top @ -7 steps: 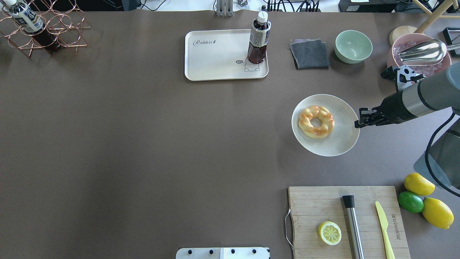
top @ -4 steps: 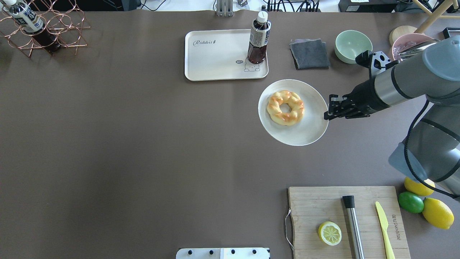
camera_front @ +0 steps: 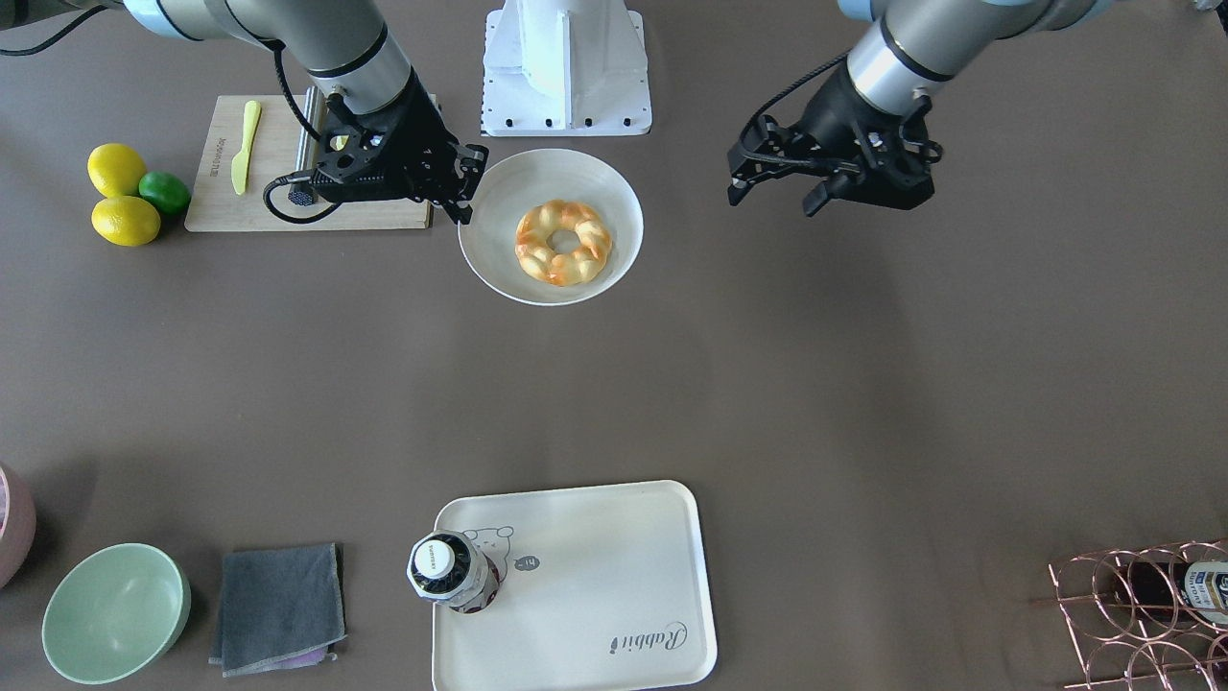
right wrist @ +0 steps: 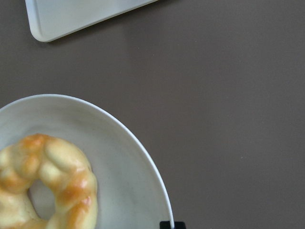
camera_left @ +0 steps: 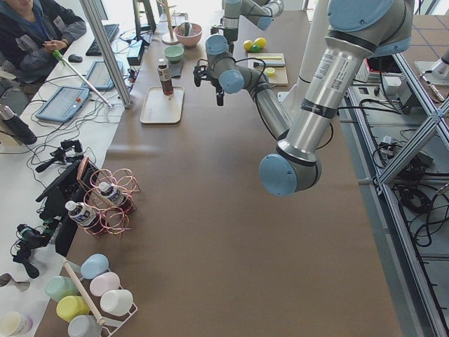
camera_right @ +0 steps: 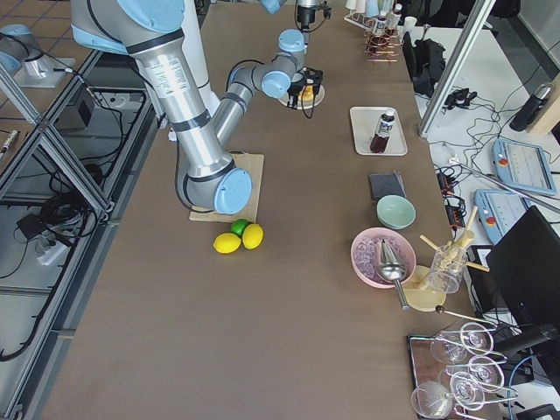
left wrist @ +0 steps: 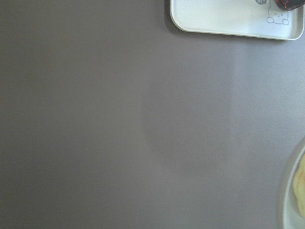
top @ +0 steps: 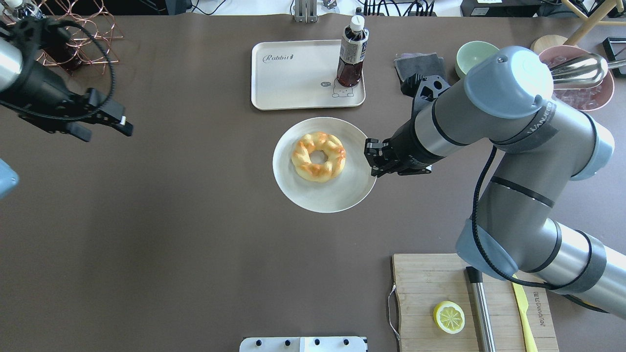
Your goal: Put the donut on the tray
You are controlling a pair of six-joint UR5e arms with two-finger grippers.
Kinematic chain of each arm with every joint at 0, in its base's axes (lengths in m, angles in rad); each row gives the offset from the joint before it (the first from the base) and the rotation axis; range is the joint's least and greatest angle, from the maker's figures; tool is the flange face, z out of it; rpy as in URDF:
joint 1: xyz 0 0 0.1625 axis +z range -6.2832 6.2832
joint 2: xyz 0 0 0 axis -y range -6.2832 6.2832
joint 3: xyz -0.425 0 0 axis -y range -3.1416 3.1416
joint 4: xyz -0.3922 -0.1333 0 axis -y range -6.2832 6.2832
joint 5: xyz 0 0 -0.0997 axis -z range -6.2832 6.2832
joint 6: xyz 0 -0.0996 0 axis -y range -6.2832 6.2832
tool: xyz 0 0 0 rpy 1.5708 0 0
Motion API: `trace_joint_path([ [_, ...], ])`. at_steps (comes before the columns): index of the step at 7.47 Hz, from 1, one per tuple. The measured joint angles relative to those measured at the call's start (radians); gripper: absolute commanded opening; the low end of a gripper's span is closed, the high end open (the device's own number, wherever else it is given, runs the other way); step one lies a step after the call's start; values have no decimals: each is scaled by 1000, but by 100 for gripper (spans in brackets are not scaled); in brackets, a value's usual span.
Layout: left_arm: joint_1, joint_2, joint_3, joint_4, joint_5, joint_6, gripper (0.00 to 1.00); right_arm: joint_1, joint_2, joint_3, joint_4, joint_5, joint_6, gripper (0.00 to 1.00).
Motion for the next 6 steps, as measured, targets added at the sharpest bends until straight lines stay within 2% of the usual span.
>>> trace_joint_path([
  [2, 86, -52, 3, -2, 59, -103, 89, -12, 36, 13, -85, -15, 1, 0],
  [4, 126, -80, 9, -4, 69, -149, 73, -38, 121, 15, -213, -55, 1, 0],
  [5, 134, -87, 9, -4, 71, -160, 60, -44, 145, 16, -244, -66, 0, 0],
  [6, 137, -88, 10, -4, 71, -164, 51, -46, 155, 17, -255, -68, -1, 0],
])
